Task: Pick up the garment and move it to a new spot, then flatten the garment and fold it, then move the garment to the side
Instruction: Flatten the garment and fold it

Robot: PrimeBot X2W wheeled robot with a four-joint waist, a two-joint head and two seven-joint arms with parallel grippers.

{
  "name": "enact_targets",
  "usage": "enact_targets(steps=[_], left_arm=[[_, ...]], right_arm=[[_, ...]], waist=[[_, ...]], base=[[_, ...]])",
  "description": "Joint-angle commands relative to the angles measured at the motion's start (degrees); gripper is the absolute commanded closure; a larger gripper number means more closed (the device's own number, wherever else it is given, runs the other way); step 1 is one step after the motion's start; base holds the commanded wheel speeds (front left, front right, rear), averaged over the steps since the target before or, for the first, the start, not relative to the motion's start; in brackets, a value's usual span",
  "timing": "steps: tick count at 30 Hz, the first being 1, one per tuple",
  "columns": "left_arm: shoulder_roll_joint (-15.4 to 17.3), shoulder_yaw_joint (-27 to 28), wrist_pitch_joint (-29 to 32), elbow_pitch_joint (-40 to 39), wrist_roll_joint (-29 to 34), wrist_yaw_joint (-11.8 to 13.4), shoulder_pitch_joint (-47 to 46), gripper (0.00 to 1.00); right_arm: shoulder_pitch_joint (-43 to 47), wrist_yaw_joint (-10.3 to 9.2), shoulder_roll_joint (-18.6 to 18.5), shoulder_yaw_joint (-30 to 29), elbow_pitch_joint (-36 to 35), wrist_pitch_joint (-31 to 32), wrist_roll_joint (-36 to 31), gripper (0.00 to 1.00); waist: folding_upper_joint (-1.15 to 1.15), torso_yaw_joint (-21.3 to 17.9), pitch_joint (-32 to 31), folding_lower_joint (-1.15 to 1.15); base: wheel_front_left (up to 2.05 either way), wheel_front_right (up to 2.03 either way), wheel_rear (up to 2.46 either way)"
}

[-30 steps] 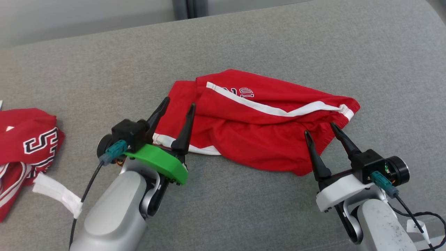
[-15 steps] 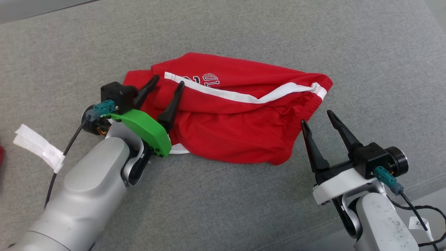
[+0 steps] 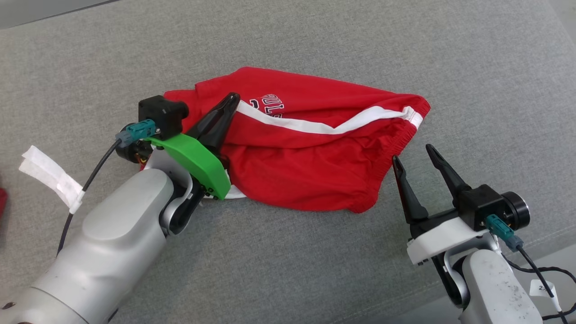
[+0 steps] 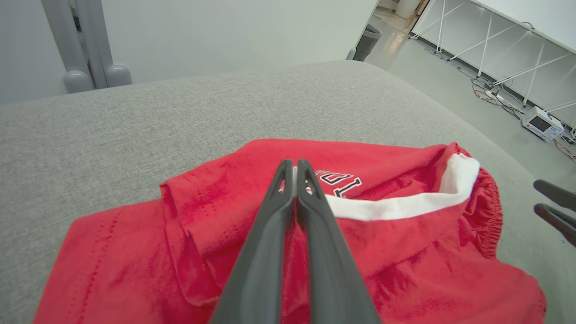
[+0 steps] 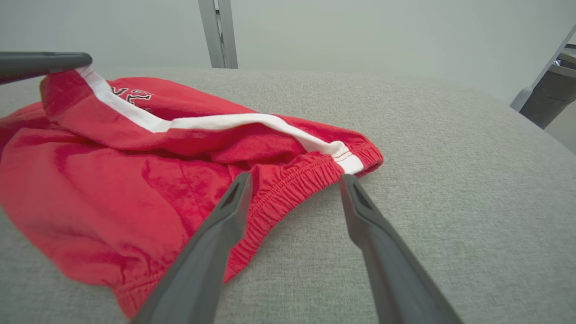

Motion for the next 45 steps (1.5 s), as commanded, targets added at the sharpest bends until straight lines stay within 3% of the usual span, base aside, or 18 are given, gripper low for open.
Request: enact_targets(steps=[1, 10, 20, 27, 28, 29, 31, 32, 33, 42, 45], left_arm=[[0.3, 0.4, -0.1, -0.8, 0.4, -0.2, 0.5, 1.0], [-1.0, 4.0, -0.1, -3.8, 1.9, -0.2, 6.5, 1.0], [-0.4, 17.3, -0.1, -8.8, 9.3, -0.2, 21.8, 1.0], [-2.6, 26.4, -0.1, -7.1, 12.4, -0.2, 32.7, 1.0], [-3.0, 27.5, -0.1, -6.7, 13.1, -0.2, 33.8, 0.96], [-3.6, 28.7, -0.1, -6.5, 13.9, -0.2, 35.0, 0.75], [-4.4, 31.2, -0.1, -5.6, 15.4, -0.2, 37.1, 0.56], [-5.2, 33.0, -0.1, -5.3, 16.0, -0.2, 38.3, 0.36], [-5.9, 34.6, -0.1, -5.2, 17.0, -0.2, 39.1, 0.03], [-11.8, 52.2, -0.1, -7.1, 32.6, -0.2, 45.3, 0.0], [-13.3, 55.7, -0.1, -8.1, 37.2, -0.2, 46.3, 0.0]], right_arm=[[0.2, -0.08, -0.2, -0.6, 0.5, -0.1, -0.1, 0.0], [2.3, -0.08, -0.2, -3.9, 3.2, -0.1, -1.7, 0.0], [5.7, -0.08, -0.2, -6.3, 5.2, -0.1, -1.9, 0.0], [8.5, -0.08, -0.2, -6.9, 6.0, -0.1, -1.2, 0.0], [8.7, -0.08, -0.2, -6.8, 6.1, -0.1, -1.1, 0.0], [9.0, -0.08, -0.2, -6.7, 6.2, -0.1, -1.0, 0.0], [9.3, -0.08, -0.2, -6.4, 6.5, -0.1, -1.0, 0.0], [9.3, -0.08, -0.2, -6.2, 6.6, -0.1, -0.7, 0.0], [9.3, -0.08, -0.2, -6.0, 6.5, -0.1, -0.5, 0.0], [9.0, -0.08, -0.2, -3.8, 4.2, -0.1, 1.6, 0.0], [8.8, -0.08, -0.2, -3.0, 3.8, -0.1, 2.1, 0.0]], waist=[[0.0, 0.9, -1.2, 0.0], [0.0, 6.7, -7.7, 0.0], [0.0, 12.3, -15.1, 0.0], [0.0, 14.0, -18.0, 0.0], [0.0, 14.0, -18.2, 0.0], [0.0, 14.0, -18.4, 0.0], [0.0, 13.9, -18.8, 0.0], [0.0, 13.8, -19.1, 0.0], [0.0, 13.8, -19.3, 0.0], [0.0, 14.1, -20.6, 0.0], [0.0, 14.1, -20.9, 0.0]], base=[[0.0, 0.0, 0.0], [0.0, 0.0, 0.0], [0.0, 0.0, 0.0], [0.0, 0.0, 0.0], [0.0, 0.0, 0.0], [0.0, 0.0, 0.0], [0.0, 0.0, 0.0], [0.0, 0.0, 0.0], [0.0, 0.0, 0.0], [0.0, 0.0, 0.0], [0.0, 0.0, 0.0]])
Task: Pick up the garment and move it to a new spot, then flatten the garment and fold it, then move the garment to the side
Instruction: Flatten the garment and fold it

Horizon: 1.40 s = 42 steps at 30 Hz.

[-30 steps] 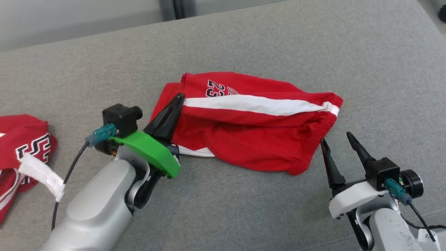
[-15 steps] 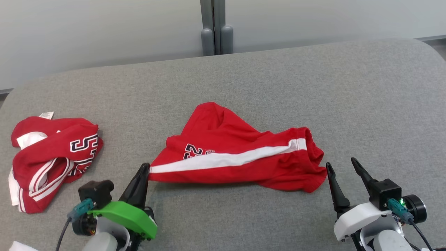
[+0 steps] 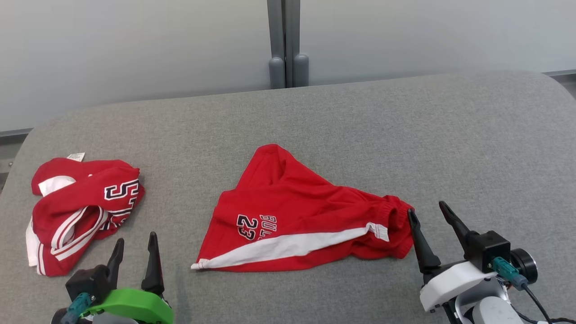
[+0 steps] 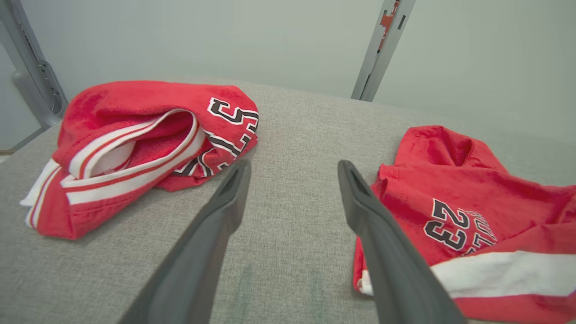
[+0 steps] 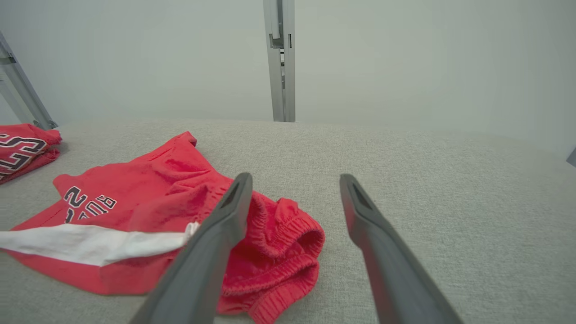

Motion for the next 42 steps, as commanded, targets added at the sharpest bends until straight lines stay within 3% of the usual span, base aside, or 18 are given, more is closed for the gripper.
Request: enact_targets(steps=[1, 6, 13, 22, 30, 31, 33, 34, 35, 36, 42], left_arm=[[-0.7, 1.2, 0.0, -0.4, 1.4, -0.2, 1.4, 0.0], [-1.8, 3.0, 0.0, -1.1, 5.2, -0.2, 2.4, 0.0], [-2.9, 3.3, 0.0, -0.9, 4.9, -0.2, 3.2, 0.0], [-3.2, 1.5, 0.0, -0.7, 4.6, -0.2, 3.2, 0.0], [-3.3, -0.4, 0.0, -0.4, 4.1, -0.2, 2.9, 0.0], [-3.2, -0.7, 0.0, -0.3, 4.0, -0.2, 2.8, 0.0], [-2.9, -1.4, 0.0, -0.1, 3.6, -0.2, 2.6, 0.0], [-2.9, -2.0, 0.0, 0.1, 3.2, -0.2, 2.5, 0.0], [-3.0, -2.4, 0.0, 0.3, 2.7, -0.2, 2.4, 0.0], [-2.9, -2.9, 0.0, 0.4, 2.1, -0.2, 2.1, 0.0], [-2.3, -6.1, 0.0, 1.7, -1.5, -0.2, 0.3, 0.0]], right_arm=[[0.0, -0.08, -0.2, 0.1, -0.2, -0.1, 0.5, 0.0], [1.0, -0.08, -0.2, 0.5, 0.4, -0.1, 1.2, 0.0], [1.5, -0.08, -0.2, 1.8, 0.9, -0.1, 1.8, 0.0], [-0.1, -0.08, -0.2, 9.1, 5.4, -0.1, 3.6, 0.0], [-2.5, -0.08, -0.2, 9.8, 8.1, -0.1, 4.3, 0.0], [-2.7, -0.08, -0.2, 9.7, 8.3, -0.1, 4.1, 0.1], [-3.2, -0.08, -0.2, 9.6, 8.7, -0.1, 3.6, 0.53], [-3.5, -0.08, -0.2, 9.6, 9.0, -0.1, 3.3, 0.64], [-3.7, -0.08, -0.2, 9.5, 9.3, -0.1, 3.1, 0.86], [-3.9, -0.08, -0.2, 9.4, 9.6, -0.1, 3.1, 1.0], [-5.2, -0.08, -0.3, 7.3, 10.0, -0.1, 2.9, 1.0]], waist=[[0.0, -0.1, -0.2, 0.0], [0.0, -0.2, -0.4, 0.0], [0.0, -0.3, -0.4, 0.0], [0.0, 1.0, 0.2, 0.0], [0.0, 2.2, 1.2, 0.0], [0.0, 2.3, 1.3, 0.0], [0.0, 2.5, 1.6, 0.0], [0.0, 2.5, 1.8, 0.0], [0.0, 2.6, 2.0, 0.0], [0.0, 2.6, 2.2, 0.0], [0.0, 2.6, 3.8, 0.0]], base=[[0.0, 0.0, 0.0], [0.0, 0.0, 0.0], [0.0, 0.0, 0.0], [0.0, 0.0, 0.0], [0.0, 0.0, 0.0], [0.0, 0.0, 0.0], [0.0, 0.0, 0.0], [0.0, 0.0, 0.0], [0.0, 0.0, 0.0], [0.0, 0.0, 0.0], [0.0, 0.0, 0.0]])
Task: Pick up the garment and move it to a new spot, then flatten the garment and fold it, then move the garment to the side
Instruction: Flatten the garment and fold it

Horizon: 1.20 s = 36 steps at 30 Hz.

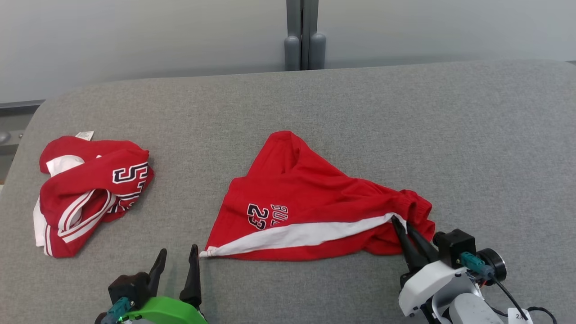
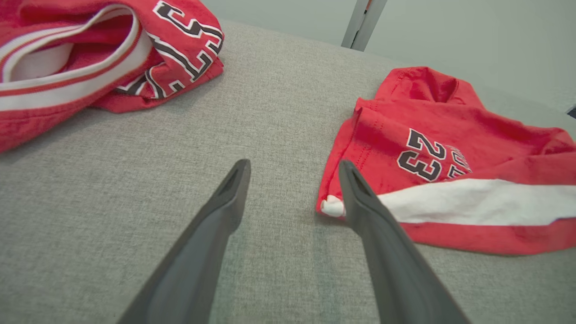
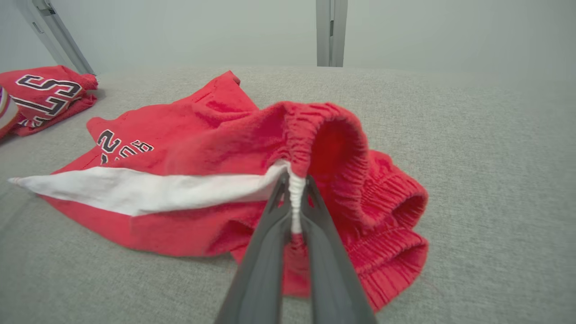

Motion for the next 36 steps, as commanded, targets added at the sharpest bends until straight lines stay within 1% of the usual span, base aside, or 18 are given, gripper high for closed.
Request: enact_targets(steps=[1, 8, 17, 24, 31, 32, 34, 35, 36], left_arm=[[0.5, -0.7, 0.0, 0.2, -1.2, -0.2, -1.0, 0.0], [1.8, -6.9, 0.0, 1.9, -8.7, -0.2, -1.8, 0.0], [4.3, -11.7, 0.0, 1.7, -15.6, -0.2, -3.4, 0.0], [5.4, -13.2, 0.0, -0.7, -18.0, -0.2, -4.2, 0.0], [6.4, -14.2, 0.0, -1.8, -17.5, -0.2, -4.3, 0.0], [6.5, -14.1, 0.0, -1.9, -17.4, -0.2, -4.2, 0.04], [6.5, -14.3, 0.0, -2.0, -17.2, -0.2, -4.2, 0.51], [6.7, -14.6, 0.0, -1.8, -17.2, -0.2, -4.2, 0.6], [6.7, -14.8, 0.0, -1.7, -17.2, -0.2, -4.2, 0.67]], right_arm=[[-0.4, -0.08, -0.3, -0.6, -0.1, -0.1, -0.6, 1.0], [-0.7, -0.08, -0.3, -1.8, -0.7, -0.1, -1.6, 1.0], [-1.0, -0.08, -0.3, -2.7, -1.0, -0.1, -2.5, 1.0], [-1.2, -0.08, -0.3, -2.8, -1.2, -0.1, -2.6, 1.0], [-1.3, -0.08, -0.3, -2.2, -1.4, -0.1, -2.2, 1.0], [-1.3, -0.08, -0.3, -2.1, -1.4, -0.1, -2.1, 1.0], [-1.2, -0.08, -0.3, -2.0, -1.4, -0.1, -2.0, 1.0], [-1.2, -0.08, -0.3, -1.9, -1.4, -0.1, -2.0, 1.0], [-1.2, -0.08, -0.3, -1.9, -1.5, -0.1, -1.9, 1.0]], waist=[[0.0, -0.1, 0.6, 0.0], [0.0, -0.9, 1.8, 0.0], [0.0, -1.6, 3.5, 0.0], [0.0, -2.0, 4.2, 0.0], [0.0, -2.3, 4.3, 0.0], [0.0, -2.4, 4.3, 0.0], [0.0, -2.5, 4.3, 0.0], [0.0, -2.5, 4.4, 0.0], [0.0, -2.5, 4.4, 0.0]], base=[[0.0, 0.0, 0.0], [0.0, 0.0, 0.0], [0.0, 0.0, 0.0], [0.0, 0.0, 0.0], [0.0, 0.0, 0.0], [0.0, 0.0, 0.0], [0.0, 0.0, 0.0], [0.0, 0.0, 0.0], [0.0, 0.0, 0.0]])
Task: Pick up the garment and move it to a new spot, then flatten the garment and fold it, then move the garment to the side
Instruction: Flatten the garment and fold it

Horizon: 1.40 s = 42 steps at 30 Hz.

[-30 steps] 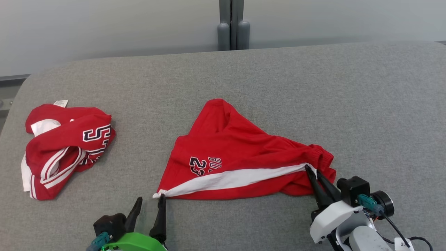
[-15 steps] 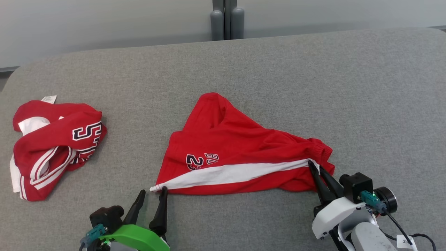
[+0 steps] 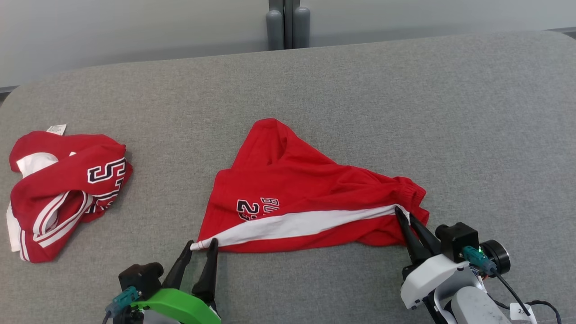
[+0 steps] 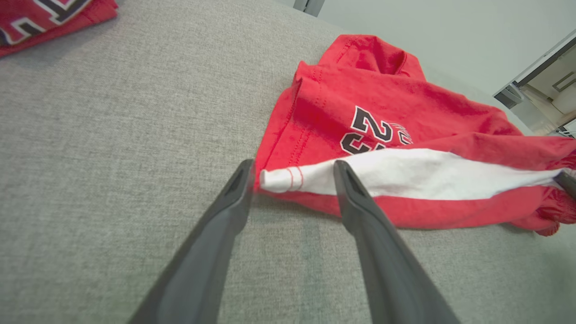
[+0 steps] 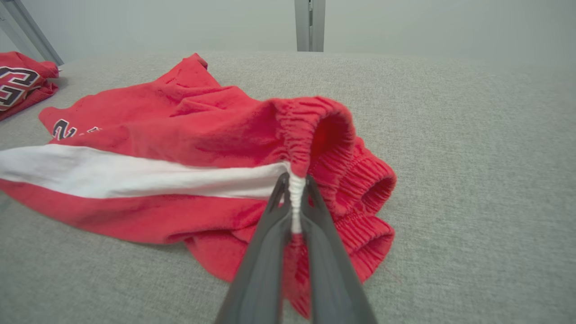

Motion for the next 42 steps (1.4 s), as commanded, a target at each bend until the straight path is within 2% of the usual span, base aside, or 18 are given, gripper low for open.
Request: enact_targets(steps=[1, 5, 6, 7, 14, 19, 23, 27, 33, 38, 42], left_arm=[[0.6, -0.2, 0.0, 0.3, 0.2, -0.2, -1.0, 0.67], [0.9, -1.6, 0.0, 1.5, -0.6, -0.2, -1.5, 0.8], [1.0, -1.8, 0.0, 1.3, -0.8, -0.2, -1.7, 0.93], [1.1, -1.9, 0.0, 1.1, -1.0, -0.2, -1.7, 1.0], [1.9, -3.2, 0.0, 1.1, -2.1, -0.2, -1.4, 1.0], [2.3, -1.6, 0.0, -3.5, -1.3, -0.2, -1.7, 1.0], [3.9, 0.0, 0.0, -9.9, 0.4, -0.2, -4.1, 1.0], [7.4, 0.4, 0.0, -17.1, 2.6, -0.2, -8.3, 1.0], [15.0, -2.2, 0.0, -24.3, 3.6, -0.2, -18.4, 1.0], [19.8, -4.7, 0.0, -23.4, 1.7, -0.2, -27.0, 1.0], [21.9, -6.6, 0.1, -20.0, 0.0, -0.2, -33.7, 1.0]], right_arm=[[-0.3, -0.08, -0.2, 0.0, -0.2, -0.1, 0.4, 1.0], [-0.6, -0.08, -0.2, 0.0, -0.3, -0.1, 0.4, 1.0], [-0.7, -0.08, -0.2, 0.0, -0.3, -0.1, 0.4, 1.0], [-0.8, -0.08, -0.2, 0.1, -0.3, -0.1, 0.4, 1.0], [-0.9, -0.08, -0.2, -0.4, -0.9, -0.1, 0.7, 1.0], [-1.4, -0.08, -0.2, -1.9, -4.2, -0.1, 2.4, 1.0], [-2.8, -0.08, -0.2, -3.2, -8.9, -0.1, 4.0, 1.0], [-5.8, -0.08, -0.7, -3.6, -13.9, -0.1, 4.5, 1.0], [-12.2, -0.08, -6.3, -2.4, -21.2, 0.1, 8.6, 1.0], [-19.3, -0.08, -10.4, -0.3, -25.6, 5.6, 11.8, 1.0], [-25.6, -0.09, -11.6, 1.1, -25.4, 8.9, 11.7, 1.0]], waist=[[0.0, -0.1, 0.1, 0.0], [0.0, -0.1, 0.2, 0.0], [0.0, -0.1, 0.2, 0.0], [0.0, -0.1, 0.1, 0.0], [0.0, -0.1, -0.9, 0.0], [0.0, 0.0, -2.7, 0.0], [0.0, 0.0, -4.4, 0.0], [0.0, 0.0, -6.4, 0.0], [0.0, 0.2, -9.1, 0.0], [0.0, -0.6, -9.0, 0.0], [0.0, -1.3, -6.1, 0.0]], base=[[0.0, 0.0, 0.0], [0.0, 0.0, 0.0], [0.0, 0.0, 0.0], [0.0, 0.0, 0.0], [0.0, 0.0, 0.0], [0.0, 0.0, 0.0], [0.0, 0.0, 0.0], [0.0, 0.0, 0.0], [0.0, 0.0, 0.0], [0.0, 0.0, 0.0], [0.0, 0.0, 0.0]])
